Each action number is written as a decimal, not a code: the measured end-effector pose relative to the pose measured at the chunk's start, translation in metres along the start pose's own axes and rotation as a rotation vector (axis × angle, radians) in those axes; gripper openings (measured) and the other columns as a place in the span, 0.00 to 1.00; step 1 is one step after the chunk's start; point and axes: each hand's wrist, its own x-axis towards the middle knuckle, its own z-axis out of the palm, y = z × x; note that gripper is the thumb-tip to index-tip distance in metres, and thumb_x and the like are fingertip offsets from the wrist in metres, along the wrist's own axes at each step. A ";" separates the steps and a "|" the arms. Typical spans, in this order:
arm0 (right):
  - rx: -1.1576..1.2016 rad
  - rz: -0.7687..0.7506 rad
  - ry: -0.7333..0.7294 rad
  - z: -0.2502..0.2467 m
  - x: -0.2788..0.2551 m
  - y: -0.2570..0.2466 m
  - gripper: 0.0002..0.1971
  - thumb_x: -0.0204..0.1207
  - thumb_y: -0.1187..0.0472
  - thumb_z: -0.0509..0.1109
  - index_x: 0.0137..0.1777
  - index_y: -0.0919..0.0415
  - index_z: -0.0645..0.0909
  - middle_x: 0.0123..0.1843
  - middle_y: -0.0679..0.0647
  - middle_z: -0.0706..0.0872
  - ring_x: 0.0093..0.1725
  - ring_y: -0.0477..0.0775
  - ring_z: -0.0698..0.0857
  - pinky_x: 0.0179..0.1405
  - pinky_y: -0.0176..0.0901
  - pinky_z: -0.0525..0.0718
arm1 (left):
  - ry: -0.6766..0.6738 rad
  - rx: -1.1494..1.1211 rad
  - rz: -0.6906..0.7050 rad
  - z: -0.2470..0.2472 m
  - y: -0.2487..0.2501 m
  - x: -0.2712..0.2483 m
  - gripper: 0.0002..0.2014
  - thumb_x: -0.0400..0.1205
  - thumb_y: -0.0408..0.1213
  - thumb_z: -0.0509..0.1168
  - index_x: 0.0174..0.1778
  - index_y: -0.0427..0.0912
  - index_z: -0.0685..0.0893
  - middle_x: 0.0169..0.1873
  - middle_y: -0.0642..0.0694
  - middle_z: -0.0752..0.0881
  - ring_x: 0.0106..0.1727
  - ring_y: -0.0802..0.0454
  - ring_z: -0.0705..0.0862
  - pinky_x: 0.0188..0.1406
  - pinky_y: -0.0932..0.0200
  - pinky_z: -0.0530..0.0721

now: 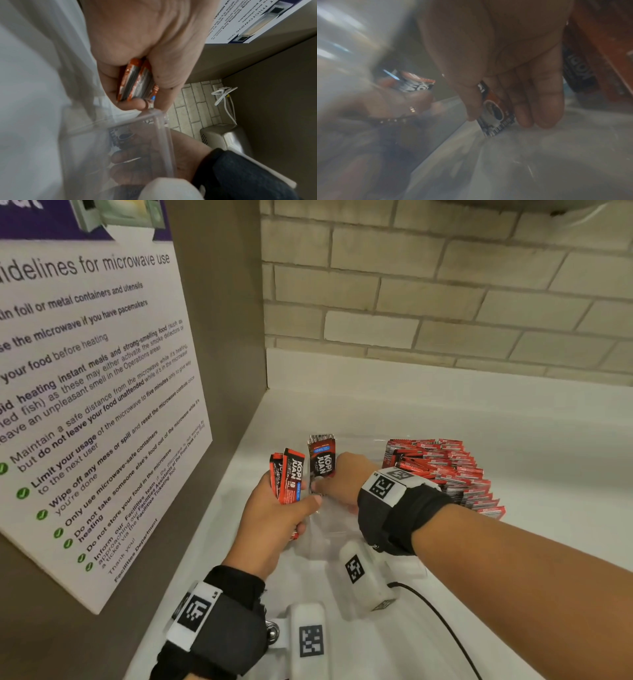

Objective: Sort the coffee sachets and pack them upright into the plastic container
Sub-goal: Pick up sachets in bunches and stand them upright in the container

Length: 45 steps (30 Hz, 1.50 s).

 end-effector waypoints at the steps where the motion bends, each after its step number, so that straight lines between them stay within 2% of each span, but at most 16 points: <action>1: -0.004 0.006 -0.003 0.001 0.000 0.000 0.09 0.76 0.54 0.69 0.51 0.57 0.78 0.34 0.50 0.79 0.31 0.48 0.77 0.24 0.36 0.71 | 0.002 0.001 0.000 0.000 0.000 0.000 0.15 0.74 0.31 0.74 0.54 0.45 0.79 0.32 0.46 0.80 0.26 0.53 0.76 0.24 0.60 0.76; 3: -0.014 0.022 -0.008 0.004 0.001 0.000 0.12 0.76 0.54 0.69 0.54 0.59 0.79 0.39 0.53 0.82 0.35 0.51 0.79 0.26 0.35 0.71 | 0.010 -0.007 0.002 0.000 -0.001 0.000 0.16 0.74 0.30 0.75 0.54 0.45 0.80 0.32 0.45 0.81 0.27 0.52 0.77 0.25 0.59 0.77; 6: -0.005 0.024 0.000 0.009 0.003 0.000 0.12 0.76 0.54 0.67 0.56 0.59 0.79 0.41 0.53 0.82 0.37 0.52 0.80 0.26 0.36 0.71 | 0.012 -0.010 0.006 0.000 -0.002 0.000 0.16 0.74 0.30 0.75 0.54 0.46 0.80 0.34 0.44 0.81 0.29 0.51 0.77 0.26 0.58 0.78; 12: -0.045 0.046 -0.044 0.008 0.005 -0.003 0.08 0.79 0.54 0.63 0.50 0.58 0.78 0.31 0.51 0.80 0.28 0.48 0.78 0.24 0.37 0.73 | 0.006 -0.008 0.003 0.000 -0.002 -0.001 0.16 0.74 0.31 0.75 0.55 0.47 0.80 0.34 0.46 0.81 0.30 0.51 0.77 0.28 0.58 0.77; 15: -0.081 0.059 -0.101 0.004 0.002 -0.005 0.07 0.79 0.56 0.63 0.43 0.58 0.77 0.32 0.53 0.80 0.29 0.50 0.78 0.28 0.37 0.75 | -0.014 -0.009 0.017 -0.002 0.000 -0.003 0.15 0.74 0.36 0.75 0.54 0.47 0.80 0.36 0.46 0.82 0.32 0.51 0.78 0.29 0.57 0.78; 18: -0.061 0.022 -0.118 -0.005 -0.006 -0.008 0.06 0.77 0.57 0.67 0.46 0.59 0.76 0.30 0.53 0.80 0.28 0.51 0.79 0.28 0.38 0.77 | 0.008 -0.022 0.025 -0.006 0.006 -0.005 0.10 0.77 0.47 0.71 0.48 0.47 0.80 0.33 0.45 0.81 0.30 0.52 0.77 0.28 0.58 0.76; 21: -0.006 0.008 -0.096 -0.022 -0.018 -0.010 0.07 0.76 0.59 0.70 0.46 0.61 0.77 0.30 0.53 0.81 0.25 0.50 0.78 0.28 0.40 0.80 | 0.052 -0.178 -0.022 -0.009 0.013 -0.005 0.08 0.81 0.48 0.66 0.45 0.47 0.81 0.30 0.48 0.82 0.26 0.55 0.77 0.21 0.61 0.74; 25: -0.113 -0.062 0.002 -0.046 -0.036 -0.014 0.10 0.75 0.60 0.68 0.34 0.64 0.78 0.31 0.55 0.85 0.27 0.48 0.79 0.38 0.42 0.81 | -0.024 -0.482 -0.068 -0.012 0.025 -0.009 0.10 0.83 0.36 0.54 0.46 0.38 0.80 0.29 0.45 0.84 0.23 0.54 0.78 0.16 0.65 0.73; 27: 0.021 -0.152 0.099 -0.055 -0.046 -0.018 0.12 0.76 0.58 0.68 0.40 0.68 0.82 0.34 0.58 0.86 0.29 0.49 0.79 0.37 0.42 0.79 | -0.054 -0.530 -0.039 -0.011 0.032 -0.012 0.11 0.82 0.31 0.52 0.48 0.36 0.80 0.29 0.43 0.84 0.24 0.53 0.80 0.17 0.65 0.75; 29: 0.316 -0.212 0.126 -0.059 -0.057 -0.024 0.12 0.77 0.56 0.69 0.48 0.67 0.83 0.37 0.57 0.86 0.30 0.49 0.79 0.33 0.41 0.78 | -0.077 -0.500 0.019 -0.007 0.039 -0.014 0.12 0.82 0.28 0.53 0.53 0.36 0.81 0.30 0.42 0.86 0.25 0.52 0.83 0.19 0.63 0.80; 32: 0.646 -0.202 -0.011 -0.054 -0.067 -0.029 0.09 0.76 0.57 0.72 0.48 0.64 0.82 0.37 0.57 0.85 0.29 0.50 0.80 0.26 0.36 0.79 | -0.094 -0.451 0.085 -0.001 0.045 -0.017 0.12 0.83 0.26 0.56 0.57 0.39 0.81 0.34 0.43 0.90 0.30 0.50 0.88 0.24 0.58 0.85; 34: 0.758 -0.202 -0.064 -0.046 -0.068 -0.028 0.06 0.74 0.62 0.73 0.46 0.63 0.80 0.34 0.57 0.83 0.28 0.50 0.79 0.28 0.38 0.80 | -0.085 -0.427 0.117 0.004 0.047 -0.021 0.13 0.83 0.28 0.58 0.60 0.42 0.82 0.43 0.42 0.91 0.38 0.47 0.90 0.32 0.52 0.89; 36: 0.818 -0.202 -0.023 -0.040 -0.068 -0.026 0.06 0.74 0.66 0.73 0.47 0.65 0.80 0.34 0.57 0.81 0.27 0.48 0.79 0.27 0.38 0.81 | -0.069 -0.364 0.158 0.007 0.047 -0.025 0.15 0.83 0.32 0.60 0.64 0.46 0.80 0.52 0.42 0.90 0.49 0.43 0.90 0.45 0.43 0.89; 38: 0.827 -0.224 0.052 -0.038 -0.069 -0.024 0.06 0.74 0.67 0.73 0.48 0.67 0.81 0.38 0.56 0.81 0.27 0.44 0.79 0.24 0.33 0.80 | -0.058 -0.290 0.191 0.009 0.047 -0.027 0.16 0.82 0.36 0.61 0.66 0.50 0.78 0.57 0.44 0.88 0.54 0.44 0.89 0.52 0.41 0.88; 42: 0.963 -0.349 0.126 -0.039 -0.074 -0.022 0.05 0.72 0.71 0.72 0.41 0.62 0.81 0.37 0.52 0.81 0.27 0.38 0.79 0.24 0.26 0.75 | -0.061 -0.289 0.216 0.004 0.047 -0.030 0.18 0.80 0.42 0.61 0.67 0.49 0.77 0.57 0.43 0.88 0.56 0.42 0.88 0.51 0.39 0.88; 45: 1.126 -0.442 0.143 -0.042 -0.076 -0.020 0.10 0.71 0.76 0.71 0.39 0.59 0.81 0.39 0.52 0.84 0.30 0.45 0.83 0.30 0.34 0.80 | -0.028 -0.412 0.222 0.001 0.048 -0.028 0.16 0.82 0.40 0.58 0.65 0.44 0.76 0.55 0.42 0.88 0.53 0.44 0.89 0.44 0.44 0.90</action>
